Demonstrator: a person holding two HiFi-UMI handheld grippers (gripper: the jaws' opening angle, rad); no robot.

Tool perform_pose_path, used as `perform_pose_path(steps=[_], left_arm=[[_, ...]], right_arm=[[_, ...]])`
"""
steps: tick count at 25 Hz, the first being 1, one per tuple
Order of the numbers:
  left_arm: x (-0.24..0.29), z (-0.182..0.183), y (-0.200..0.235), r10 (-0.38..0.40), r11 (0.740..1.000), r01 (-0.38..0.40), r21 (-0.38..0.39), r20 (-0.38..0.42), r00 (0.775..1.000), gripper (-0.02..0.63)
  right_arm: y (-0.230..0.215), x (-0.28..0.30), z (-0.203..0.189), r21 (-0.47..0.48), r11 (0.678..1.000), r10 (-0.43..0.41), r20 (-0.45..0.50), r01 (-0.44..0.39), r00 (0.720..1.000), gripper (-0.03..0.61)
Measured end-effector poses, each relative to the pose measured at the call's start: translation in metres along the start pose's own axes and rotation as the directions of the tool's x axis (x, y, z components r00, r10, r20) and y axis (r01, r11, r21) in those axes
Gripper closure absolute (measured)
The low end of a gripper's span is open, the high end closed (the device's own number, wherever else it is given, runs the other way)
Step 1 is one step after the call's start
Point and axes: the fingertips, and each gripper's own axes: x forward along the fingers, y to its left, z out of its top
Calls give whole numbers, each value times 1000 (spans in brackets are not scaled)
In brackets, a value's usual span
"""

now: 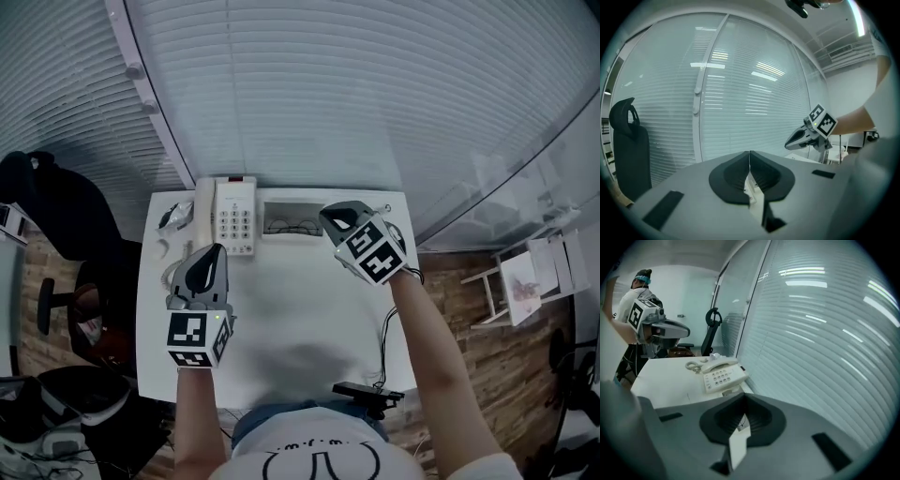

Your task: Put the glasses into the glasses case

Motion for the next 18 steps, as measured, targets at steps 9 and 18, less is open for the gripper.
perform_pose_path(steps=[9,18], left_arm=[[-34,45,-20,-37,999,32,41,127,991,595],[-92,77,-34,-71,994,52,92,218,973,595]], right_arm=[[24,-114,48,177,942,-322,249,284,913,568],[66,-220,81,313,857,-506,362,409,783,568]])
